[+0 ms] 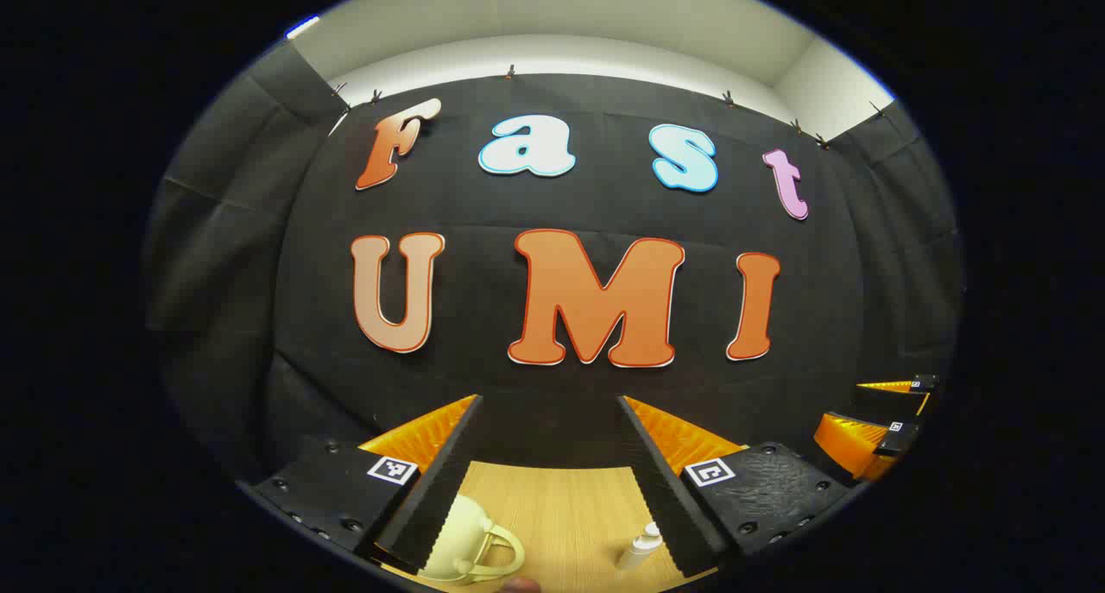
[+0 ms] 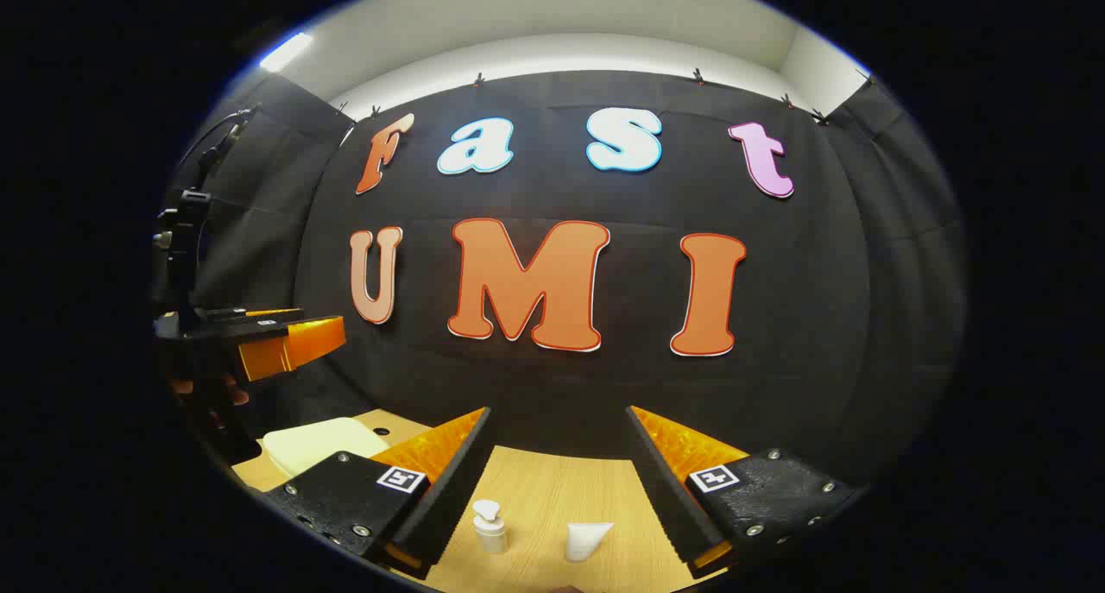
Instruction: First open the suitcase, pack the skin care products into it, and then close the suitcase.
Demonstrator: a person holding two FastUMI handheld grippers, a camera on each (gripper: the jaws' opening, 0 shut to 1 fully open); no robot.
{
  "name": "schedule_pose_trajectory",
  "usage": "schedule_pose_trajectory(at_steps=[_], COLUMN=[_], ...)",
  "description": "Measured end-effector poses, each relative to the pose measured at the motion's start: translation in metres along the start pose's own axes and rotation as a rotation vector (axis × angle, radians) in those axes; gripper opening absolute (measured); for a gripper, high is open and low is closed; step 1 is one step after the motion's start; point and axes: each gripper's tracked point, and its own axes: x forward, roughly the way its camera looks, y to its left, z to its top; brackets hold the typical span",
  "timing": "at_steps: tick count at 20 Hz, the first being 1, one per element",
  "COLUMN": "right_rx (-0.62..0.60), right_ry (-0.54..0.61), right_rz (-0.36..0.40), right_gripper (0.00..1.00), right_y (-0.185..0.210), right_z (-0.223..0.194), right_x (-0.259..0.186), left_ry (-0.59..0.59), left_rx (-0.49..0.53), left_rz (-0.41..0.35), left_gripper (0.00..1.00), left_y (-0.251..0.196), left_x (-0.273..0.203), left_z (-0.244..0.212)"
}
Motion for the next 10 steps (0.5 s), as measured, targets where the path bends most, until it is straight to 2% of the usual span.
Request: schedule_pose_trajectory(at_steps=[6, 8, 10], right_rx=[0.018, 0.008, 0.014], right_ry=[-0.004, -0.004, -0.004], right_rz=[0.026, 0.04, 0.058], right_gripper=[0.95, 0.95, 0.95], right_y=[0.007, 0.008, 0.011], right_z=[-0.003, -0.005, -0.006], right_x=[-0.004, -0.006, -0.009], left_ry=[-0.006, -0.026, -0.044], left_rx=[0.059, 0.068, 0.088], left_rz=[0.027, 0.037, 0.059], left_gripper=[0.94, 0.97, 0.94], left_y=[0.004, 0.006, 0.013], left_x=[-0.009, -0.015, -0.019], left_z=[-0.003, 0.002, 0.005])
